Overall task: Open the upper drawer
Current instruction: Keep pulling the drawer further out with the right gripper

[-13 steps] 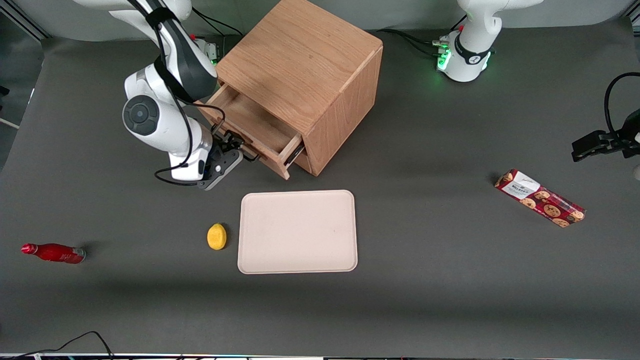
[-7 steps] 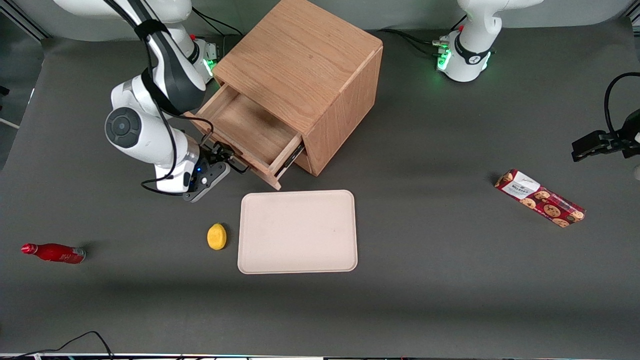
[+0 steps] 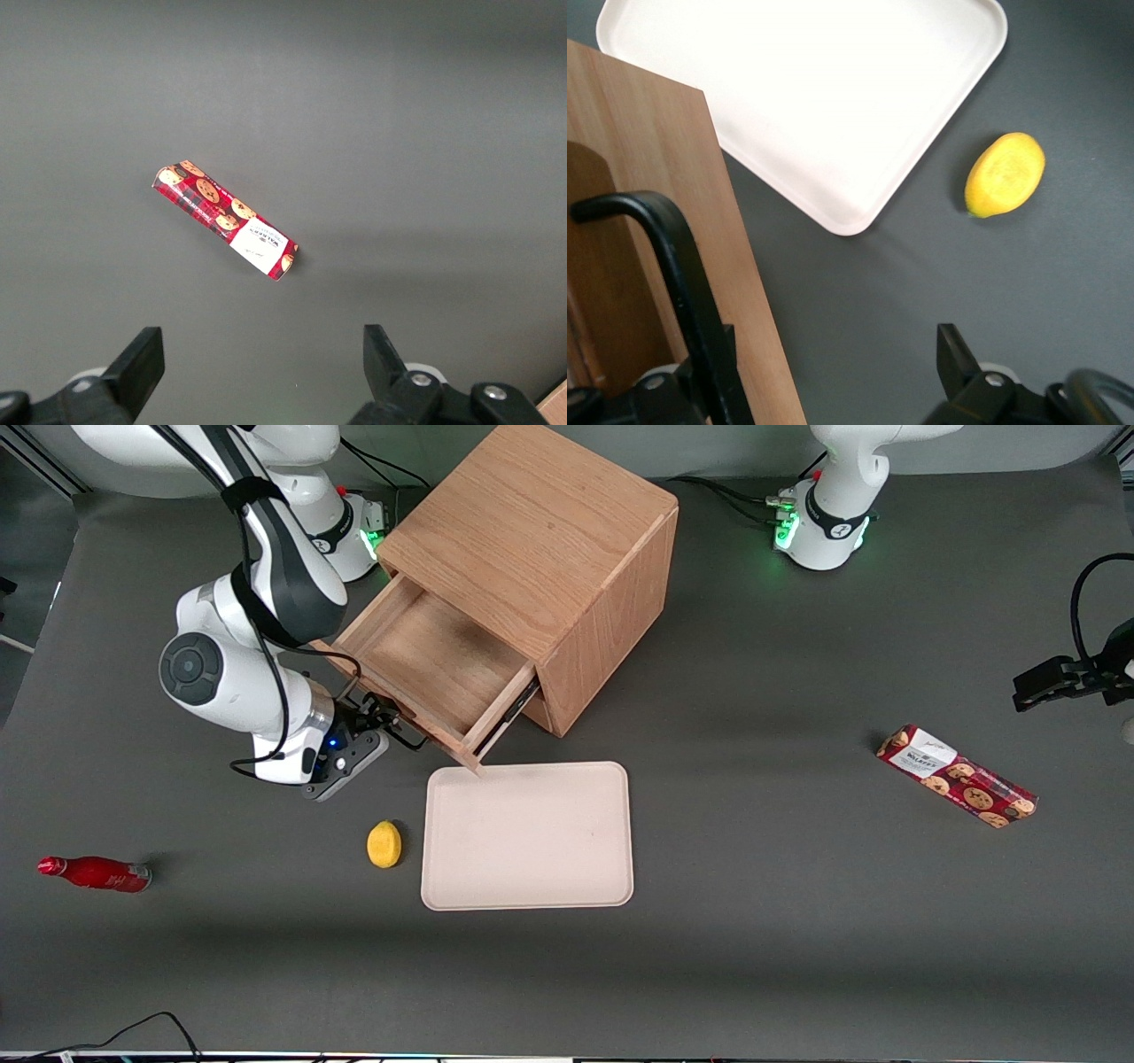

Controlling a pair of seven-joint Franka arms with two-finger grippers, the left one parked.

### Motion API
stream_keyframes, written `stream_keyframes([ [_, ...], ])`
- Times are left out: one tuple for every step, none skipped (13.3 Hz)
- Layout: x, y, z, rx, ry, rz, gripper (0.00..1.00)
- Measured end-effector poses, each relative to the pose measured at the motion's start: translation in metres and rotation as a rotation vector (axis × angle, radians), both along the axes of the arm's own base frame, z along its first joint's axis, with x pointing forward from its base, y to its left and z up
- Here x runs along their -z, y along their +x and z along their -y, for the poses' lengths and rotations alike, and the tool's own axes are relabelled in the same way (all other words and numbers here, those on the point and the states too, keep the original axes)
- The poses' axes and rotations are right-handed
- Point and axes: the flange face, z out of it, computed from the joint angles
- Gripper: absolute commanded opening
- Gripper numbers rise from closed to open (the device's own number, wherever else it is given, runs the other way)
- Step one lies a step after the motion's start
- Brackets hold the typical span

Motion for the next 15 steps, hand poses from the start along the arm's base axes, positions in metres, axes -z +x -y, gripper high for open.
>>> stream_keyframes([
  [0.0, 0.003, 0.003, 0.004, -0.002, 0.004, 1.0],
  [-0.001, 0.006, 0.007, 0.01, -0.004, 0.008, 1.0],
  [-0.002, 0.009, 0.01, 0.015, -0.004, 0.012, 1.0],
  [-0.003, 0.012, 0.012, 0.02, -0.003, 0.014, 1.0],
  [-0.003, 0.015, 0.015, 0.025, -0.002, 0.017, 1.0],
  [-0.005, 0.018, 0.018, 0.032, -0.002, 0.021, 1.0],
  [-0.006, 0.02, 0.021, 0.037, -0.001, 0.025, 1.0],
  [-0.006, 0.022, 0.023, 0.041, -0.001, 0.026, 1.0],
  [-0.005, 0.023, 0.025, 0.043, -0.002, 0.026, 1.0],
  [-0.005, 0.025, 0.025, 0.041, -0.006, 0.028, 1.0],
  [-0.005, 0.027, 0.026, 0.038, -0.01, 0.032, 1.0],
  [-0.005, 0.03, 0.028, 0.039, -0.013, 0.035, 1.0],
  [-0.006, 0.031, 0.031, 0.043, -0.015, 0.037, 1.0],
  [-0.006, 0.033, 0.033, 0.047, -0.016, 0.04, 1.0],
  [-0.008, 0.035, 0.035, 0.05, -0.016, 0.044, 1.0],
])
